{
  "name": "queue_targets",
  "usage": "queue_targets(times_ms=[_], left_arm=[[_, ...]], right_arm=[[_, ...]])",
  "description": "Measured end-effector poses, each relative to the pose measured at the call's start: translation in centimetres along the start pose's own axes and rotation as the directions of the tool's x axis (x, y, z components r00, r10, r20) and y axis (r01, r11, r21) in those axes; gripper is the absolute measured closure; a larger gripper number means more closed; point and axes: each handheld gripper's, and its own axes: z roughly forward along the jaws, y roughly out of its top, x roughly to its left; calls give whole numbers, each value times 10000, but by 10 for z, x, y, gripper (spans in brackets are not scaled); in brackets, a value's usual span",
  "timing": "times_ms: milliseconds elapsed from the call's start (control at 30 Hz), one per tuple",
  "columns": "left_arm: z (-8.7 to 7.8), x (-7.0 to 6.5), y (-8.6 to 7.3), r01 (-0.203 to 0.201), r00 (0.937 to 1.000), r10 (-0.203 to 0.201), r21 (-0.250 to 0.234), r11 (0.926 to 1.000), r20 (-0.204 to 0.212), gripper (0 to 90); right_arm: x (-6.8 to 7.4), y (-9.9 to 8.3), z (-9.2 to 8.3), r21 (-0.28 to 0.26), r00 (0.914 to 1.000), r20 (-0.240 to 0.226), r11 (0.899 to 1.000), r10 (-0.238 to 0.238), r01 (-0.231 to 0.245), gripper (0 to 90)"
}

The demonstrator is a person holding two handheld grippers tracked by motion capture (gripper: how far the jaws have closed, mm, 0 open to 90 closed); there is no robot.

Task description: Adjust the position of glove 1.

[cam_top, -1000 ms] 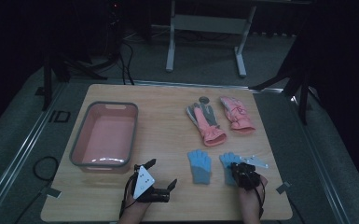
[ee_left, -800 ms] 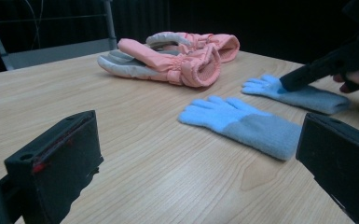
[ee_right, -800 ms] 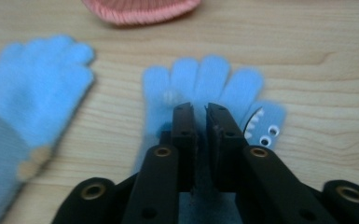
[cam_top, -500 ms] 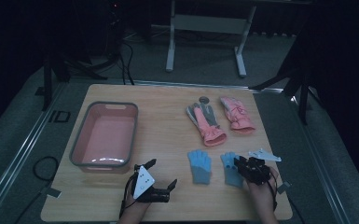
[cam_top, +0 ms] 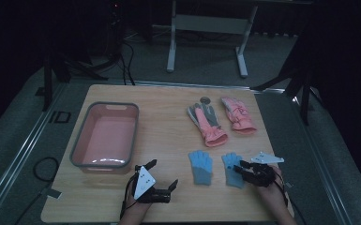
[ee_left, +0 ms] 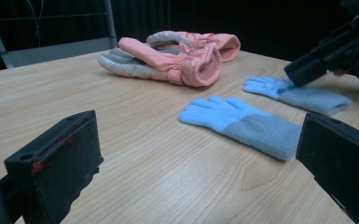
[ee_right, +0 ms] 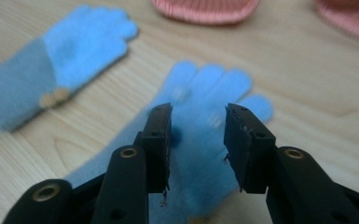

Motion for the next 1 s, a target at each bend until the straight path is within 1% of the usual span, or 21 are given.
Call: queue_targets(times_ms=[67,100,133,167,200,267,300,400,433,500,533,567,600,700,733,767,800,900,933,967,1000], left_arm=[[0,0,0,-16,10000,16,-2,10000,-1,1],[0,0,0,-25,10000,25,-3,10000,0,1],[0,0,0,-25,10000,25,-3,10000,0,0],[0,0,0,-9,10000,9,-1,10000,7,0],[0,0,0,0,10000,0,7,10000,11,1],[0,0,0,17,10000,-17,8,10000,7,1],[0,0,0,26,10000,-26,3,10000,4,1],[0,0,0,40,10000,-40,-10,10000,-8,1],[0,0,0,55,10000,-55,-20,10000,-12,1],[0,0,0,65,10000,-65,-16,10000,-13,1],[0,0,0,65,10000,-65,-16,10000,-13,1],[0,0,0,38,10000,-38,-13,10000,-13,1],[0,0,0,26,10000,-27,-17,10000,-16,1],[0,0,0,37,10000,-37,-9,10000,-11,1],[0,0,0,37,10000,-37,-9,10000,-11,1],[0,1,0,67,10000,-67,-4,10000,-10,1],[0,1,0,79,10000,-79,-6,10000,-9,1],[0,0,0,62,10000,-62,-22,10000,-9,0],[0,0,0,58,10000,-58,-22,10000,-9,1],[0,0,0,41,10000,-41,-10,10000,-4,1],[0,0,0,51,10000,-51,-19,10000,-4,1]], right_arm=[[1,-2,2,75,10000,8,10000,-35,35,620],[2,-4,4,160,9998,67,9997,-177,176,635],[2,-4,4,160,9998,67,9997,-177,176,635],[3,-5,4,94,9994,133,9994,-328,327,657],[6,-6,4,145,9979,270,9982,-589,586,786],[9,-5,5,177,9962,420,9970,-764,757,828],[10,-4,5,245,9959,451,9967,-781,770,836],[10,-5,5,87,9976,517,9989,-455,452,854],[11,-3,3,93,9969,613,9988,-492,487,856],[13,4,-2,-126,9973,554,9987,-483,491,858],[13,4,-2,-126,9973,554,9987,-483,491,858],[15,9,-5,-241,9972,562,9984,-492,506,858],[18,22,-13,-545,9958,693,9965,-594,633,858],[23,42,-23,-889,9973,391,9939,-623,656,858],[23,42,-23,-889,9973,391,9939,-623,656,858],[24,48,-26,-998,9978,266,9930,-604,628,858],[28,60,-31,-1189,9983,8,9912,-576,572,858],[38,75,-35,-1433,9958,-233,9861,-881,838,857],[46,83,-35,-1505,9921,-526,9830,-1138,1048,857],[46,83,-35,-1505,9921,-526,9830,-1138,1048,857],[50,87,-34,-1483,9904,-695,9830,-1192,1079,857]])
